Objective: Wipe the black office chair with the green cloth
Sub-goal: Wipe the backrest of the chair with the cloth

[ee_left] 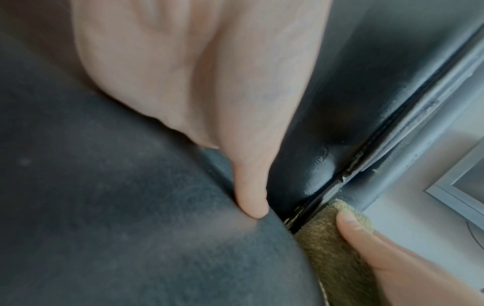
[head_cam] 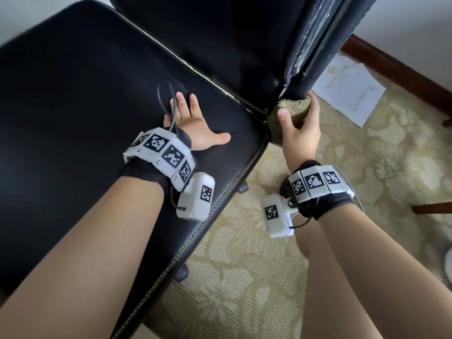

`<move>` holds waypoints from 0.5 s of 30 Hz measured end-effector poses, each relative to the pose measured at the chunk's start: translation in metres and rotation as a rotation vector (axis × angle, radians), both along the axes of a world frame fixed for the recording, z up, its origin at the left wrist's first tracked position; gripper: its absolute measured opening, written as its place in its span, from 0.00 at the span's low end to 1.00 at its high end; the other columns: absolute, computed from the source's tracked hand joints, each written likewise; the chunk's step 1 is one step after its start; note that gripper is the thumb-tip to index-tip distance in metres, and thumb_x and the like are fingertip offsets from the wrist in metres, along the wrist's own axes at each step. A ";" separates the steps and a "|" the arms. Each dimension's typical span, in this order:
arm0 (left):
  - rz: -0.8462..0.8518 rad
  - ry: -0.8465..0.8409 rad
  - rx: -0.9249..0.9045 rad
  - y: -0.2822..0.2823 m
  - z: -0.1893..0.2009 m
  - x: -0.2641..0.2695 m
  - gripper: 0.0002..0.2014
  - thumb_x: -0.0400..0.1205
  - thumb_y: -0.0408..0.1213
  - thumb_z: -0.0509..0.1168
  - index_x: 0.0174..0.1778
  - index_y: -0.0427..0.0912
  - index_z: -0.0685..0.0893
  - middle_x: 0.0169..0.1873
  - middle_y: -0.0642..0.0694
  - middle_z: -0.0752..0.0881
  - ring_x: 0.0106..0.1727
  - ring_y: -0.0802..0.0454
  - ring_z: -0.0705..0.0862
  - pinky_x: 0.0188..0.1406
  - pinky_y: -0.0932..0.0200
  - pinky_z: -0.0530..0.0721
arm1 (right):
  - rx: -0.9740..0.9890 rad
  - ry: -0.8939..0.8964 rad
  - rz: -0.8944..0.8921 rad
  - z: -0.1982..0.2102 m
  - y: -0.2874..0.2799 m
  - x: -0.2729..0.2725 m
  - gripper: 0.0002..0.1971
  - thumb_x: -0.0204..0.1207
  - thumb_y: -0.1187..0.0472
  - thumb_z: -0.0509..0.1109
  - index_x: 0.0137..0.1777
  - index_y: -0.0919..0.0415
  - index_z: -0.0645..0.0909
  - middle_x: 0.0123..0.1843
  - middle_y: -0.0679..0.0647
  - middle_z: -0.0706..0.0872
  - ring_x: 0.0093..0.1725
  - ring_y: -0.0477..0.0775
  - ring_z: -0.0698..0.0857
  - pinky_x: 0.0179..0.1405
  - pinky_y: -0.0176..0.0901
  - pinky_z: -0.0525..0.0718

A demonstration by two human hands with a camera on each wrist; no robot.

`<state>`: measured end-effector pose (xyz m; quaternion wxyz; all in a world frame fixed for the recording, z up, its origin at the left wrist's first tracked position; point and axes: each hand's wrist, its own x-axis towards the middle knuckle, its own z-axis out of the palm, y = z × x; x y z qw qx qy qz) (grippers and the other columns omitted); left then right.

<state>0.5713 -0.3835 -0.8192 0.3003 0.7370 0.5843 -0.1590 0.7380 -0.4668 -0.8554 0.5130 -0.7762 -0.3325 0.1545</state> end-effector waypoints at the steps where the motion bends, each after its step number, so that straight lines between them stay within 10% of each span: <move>1: 0.000 -0.003 0.001 0.000 0.000 -0.001 0.56 0.75 0.66 0.62 0.81 0.39 0.30 0.80 0.38 0.29 0.81 0.43 0.30 0.79 0.43 0.40 | -0.023 0.023 -0.011 0.000 0.001 0.001 0.31 0.76 0.53 0.71 0.77 0.56 0.66 0.65 0.56 0.79 0.70 0.57 0.74 0.72 0.47 0.71; 6: -0.001 -0.003 0.011 -0.002 -0.001 -0.001 0.56 0.75 0.66 0.61 0.81 0.40 0.30 0.80 0.38 0.29 0.81 0.44 0.30 0.79 0.43 0.40 | -0.010 0.043 -0.115 0.005 -0.007 -0.002 0.32 0.77 0.55 0.71 0.79 0.54 0.64 0.58 0.55 0.75 0.57 0.45 0.73 0.55 0.17 0.63; 10: -0.016 0.000 0.008 -0.001 -0.001 -0.003 0.55 0.76 0.66 0.61 0.81 0.40 0.30 0.80 0.38 0.29 0.81 0.43 0.30 0.79 0.44 0.40 | 0.169 -0.060 -0.172 0.016 -0.004 -0.012 0.36 0.74 0.60 0.73 0.79 0.63 0.61 0.47 0.48 0.67 0.40 0.30 0.71 0.52 0.16 0.68; 15: -0.036 -0.001 0.009 0.000 -0.004 -0.006 0.55 0.76 0.66 0.61 0.80 0.42 0.29 0.80 0.40 0.28 0.81 0.44 0.30 0.79 0.43 0.39 | 0.211 -0.156 -0.173 0.022 0.018 -0.011 0.38 0.72 0.64 0.74 0.79 0.69 0.60 0.56 0.58 0.65 0.49 0.33 0.69 0.54 0.11 0.62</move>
